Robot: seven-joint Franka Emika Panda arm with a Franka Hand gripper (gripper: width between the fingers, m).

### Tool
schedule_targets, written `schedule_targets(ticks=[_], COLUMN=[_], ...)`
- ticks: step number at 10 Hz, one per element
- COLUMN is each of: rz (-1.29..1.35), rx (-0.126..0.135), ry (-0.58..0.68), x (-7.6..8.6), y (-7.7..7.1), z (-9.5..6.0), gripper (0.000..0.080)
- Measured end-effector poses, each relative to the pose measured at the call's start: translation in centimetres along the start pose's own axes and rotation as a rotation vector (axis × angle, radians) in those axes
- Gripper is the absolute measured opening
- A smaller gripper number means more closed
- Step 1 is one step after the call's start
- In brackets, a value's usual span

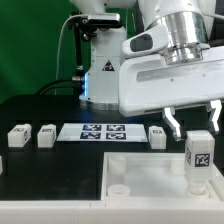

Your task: Assemble one leg

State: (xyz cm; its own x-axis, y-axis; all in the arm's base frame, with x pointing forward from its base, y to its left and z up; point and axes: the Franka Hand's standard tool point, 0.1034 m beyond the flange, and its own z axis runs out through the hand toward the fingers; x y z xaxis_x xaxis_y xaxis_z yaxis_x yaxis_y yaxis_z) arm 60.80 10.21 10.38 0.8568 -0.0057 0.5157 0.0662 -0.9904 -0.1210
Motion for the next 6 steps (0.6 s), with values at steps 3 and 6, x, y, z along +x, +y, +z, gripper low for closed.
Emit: schedule_targets(ticks=[3,6], rz=[0.001,0.001], rx=[0.001,0.000], ry=[-0.007,-0.007], x=[-0.42,-0.53], y=[-0.01,0.03], z=[0.33,0.42], gripper=[0.0292,0.0376])
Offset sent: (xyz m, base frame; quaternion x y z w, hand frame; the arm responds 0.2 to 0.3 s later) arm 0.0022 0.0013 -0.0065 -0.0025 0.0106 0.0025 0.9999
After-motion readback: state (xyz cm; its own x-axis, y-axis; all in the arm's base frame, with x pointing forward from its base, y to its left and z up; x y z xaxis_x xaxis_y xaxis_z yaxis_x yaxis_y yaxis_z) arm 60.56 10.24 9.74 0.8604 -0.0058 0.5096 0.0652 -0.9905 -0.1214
